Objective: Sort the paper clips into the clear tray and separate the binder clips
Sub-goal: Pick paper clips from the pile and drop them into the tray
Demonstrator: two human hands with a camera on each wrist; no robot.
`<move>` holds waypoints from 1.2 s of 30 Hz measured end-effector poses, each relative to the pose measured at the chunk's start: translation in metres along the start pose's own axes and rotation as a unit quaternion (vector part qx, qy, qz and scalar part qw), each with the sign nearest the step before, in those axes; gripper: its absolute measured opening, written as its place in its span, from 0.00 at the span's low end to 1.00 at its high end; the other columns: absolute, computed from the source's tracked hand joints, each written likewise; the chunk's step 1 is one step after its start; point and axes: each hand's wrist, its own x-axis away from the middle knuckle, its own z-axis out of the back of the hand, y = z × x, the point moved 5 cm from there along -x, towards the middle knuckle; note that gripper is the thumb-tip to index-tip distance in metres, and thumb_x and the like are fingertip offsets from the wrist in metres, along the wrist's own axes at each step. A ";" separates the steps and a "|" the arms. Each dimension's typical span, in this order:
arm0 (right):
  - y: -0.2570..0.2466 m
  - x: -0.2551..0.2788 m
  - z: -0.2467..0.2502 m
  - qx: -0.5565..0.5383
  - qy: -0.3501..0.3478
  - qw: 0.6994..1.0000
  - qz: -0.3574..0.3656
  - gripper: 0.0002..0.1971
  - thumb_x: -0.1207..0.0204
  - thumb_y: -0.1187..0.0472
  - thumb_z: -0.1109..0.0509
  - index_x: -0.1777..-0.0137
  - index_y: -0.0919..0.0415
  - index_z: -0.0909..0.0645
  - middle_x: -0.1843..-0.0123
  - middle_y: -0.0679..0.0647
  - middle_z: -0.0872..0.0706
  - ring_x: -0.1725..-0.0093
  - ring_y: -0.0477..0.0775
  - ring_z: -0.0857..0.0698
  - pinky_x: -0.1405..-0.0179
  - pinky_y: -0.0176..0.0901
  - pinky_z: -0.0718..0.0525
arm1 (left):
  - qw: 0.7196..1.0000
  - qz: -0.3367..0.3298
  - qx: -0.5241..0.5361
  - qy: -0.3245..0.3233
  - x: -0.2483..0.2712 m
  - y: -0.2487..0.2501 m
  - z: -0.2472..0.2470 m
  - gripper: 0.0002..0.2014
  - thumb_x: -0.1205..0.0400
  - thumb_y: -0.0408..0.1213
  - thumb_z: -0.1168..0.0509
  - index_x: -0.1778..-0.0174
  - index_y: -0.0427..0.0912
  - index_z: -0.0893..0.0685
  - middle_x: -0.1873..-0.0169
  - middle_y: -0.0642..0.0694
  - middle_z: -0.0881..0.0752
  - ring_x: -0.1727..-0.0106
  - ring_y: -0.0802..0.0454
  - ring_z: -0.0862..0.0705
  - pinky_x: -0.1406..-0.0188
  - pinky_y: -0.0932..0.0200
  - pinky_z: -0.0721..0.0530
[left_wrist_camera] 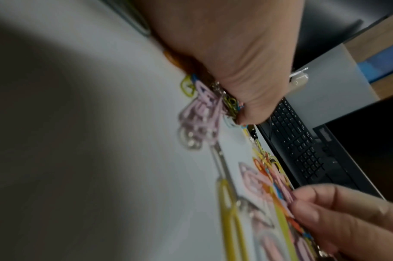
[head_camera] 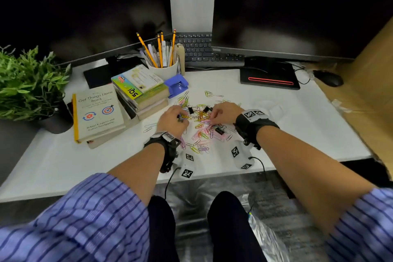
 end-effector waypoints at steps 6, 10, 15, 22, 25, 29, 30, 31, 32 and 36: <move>0.004 0.003 -0.005 -0.057 0.022 0.998 0.030 0.03 0.23 0.60 0.30 0.57 0.55 0.17 0.52 0.50 0.14 0.52 0.47 0.18 0.46 0.43 0.21 | 0.999 -0.012 0.031 0.039 -0.003 0.000 0.004 0.08 0.20 0.35 0.35 0.49 0.40 0.12 0.40 0.45 0.15 0.42 0.46 0.17 0.49 0.64 0.27; 0.022 0.004 -0.007 -0.186 0.084 0.978 0.040 0.15 0.23 0.69 0.39 0.65 0.50 0.22 0.57 0.47 0.14 0.45 0.56 0.15 0.36 0.50 0.20 | 0.998 0.014 0.028 0.047 -0.008 -0.006 0.005 0.09 0.18 0.41 0.36 0.47 0.44 0.14 0.41 0.47 0.14 0.40 0.47 0.17 0.48 0.61 0.25; 0.022 0.007 -0.011 -0.274 0.128 0.952 0.042 0.12 0.23 0.71 0.39 0.63 0.55 0.23 0.63 0.53 0.14 0.57 0.54 0.15 0.42 0.49 0.18 | 0.998 0.018 0.030 0.061 -0.010 -0.010 0.004 0.10 0.16 0.41 0.39 0.46 0.44 0.15 0.41 0.46 0.14 0.40 0.45 0.17 0.47 0.59 0.25; 0.013 0.004 -0.018 -0.244 0.175 0.953 0.036 0.07 0.25 0.67 0.31 0.60 0.55 0.15 0.63 0.43 0.16 0.63 0.42 0.21 0.56 0.35 0.22 | 0.993 0.022 0.076 0.085 -0.012 -0.013 0.006 0.10 0.16 0.45 0.40 0.48 0.47 0.16 0.48 0.47 0.12 0.45 0.48 0.16 0.51 0.58 0.23; 0.008 0.010 -0.020 -0.190 0.160 0.968 0.042 0.03 0.29 0.67 0.29 0.60 0.61 0.14 0.64 0.45 0.19 0.65 0.43 0.25 0.57 0.39 0.24 | 0.991 0.020 0.099 0.087 -0.013 -0.012 0.006 0.08 0.16 0.43 0.40 0.50 0.47 0.16 0.53 0.50 0.13 0.47 0.48 0.16 0.48 0.56 0.21; 0.002 0.014 -0.023 -0.151 0.150 0.976 0.052 0.06 0.34 0.67 0.25 0.62 0.57 0.18 0.59 0.48 0.22 0.60 0.43 0.24 0.54 0.40 0.28 | 0.990 0.003 0.115 0.078 -0.013 -0.013 0.005 0.08 0.16 0.42 0.39 0.51 0.46 0.16 0.55 0.50 0.14 0.48 0.48 0.15 0.45 0.54 0.20; 0.002 0.013 -0.023 -0.142 0.152 0.977 0.051 0.07 0.35 0.66 0.23 0.63 0.56 0.18 0.56 0.51 0.22 0.56 0.47 0.23 0.53 0.42 0.26 | 0.990 -0.003 0.120 0.077 -0.014 -0.012 0.005 0.07 0.17 0.41 0.39 0.52 0.47 0.16 0.54 0.50 0.13 0.47 0.48 0.15 0.44 0.54 0.19; 0.002 0.012 -0.023 -0.132 0.153 0.978 0.052 0.07 0.35 0.65 0.23 0.63 0.55 0.18 0.54 0.52 0.22 0.53 0.50 0.22 0.51 0.43 0.25 | 0.989 -0.006 0.125 0.079 -0.015 -0.011 0.005 0.06 0.17 0.41 0.39 0.54 0.48 0.16 0.54 0.49 0.12 0.47 0.48 0.14 0.43 0.52 0.18; 0.002 0.012 -0.023 -0.127 0.151 0.979 0.053 0.07 0.35 0.64 0.22 0.62 0.55 0.18 0.53 0.53 0.22 0.51 0.51 0.22 0.49 0.44 0.25 | 0.988 -0.006 0.133 0.082 -0.016 -0.011 0.005 0.06 0.17 0.41 0.39 0.56 0.50 0.17 0.53 0.49 0.11 0.47 0.48 0.14 0.42 0.51 0.17; 0.006 0.008 -0.025 -0.155 0.142 0.976 0.060 0.08 0.33 0.64 0.24 0.65 0.51 0.19 0.55 0.51 0.20 0.58 0.45 0.24 0.57 0.36 0.27 | 0.980 0.004 0.180 0.088 -0.015 -0.012 0.006 0.10 0.18 0.41 0.39 0.65 0.59 0.22 0.55 0.47 0.10 0.48 0.47 0.12 0.40 0.45 0.16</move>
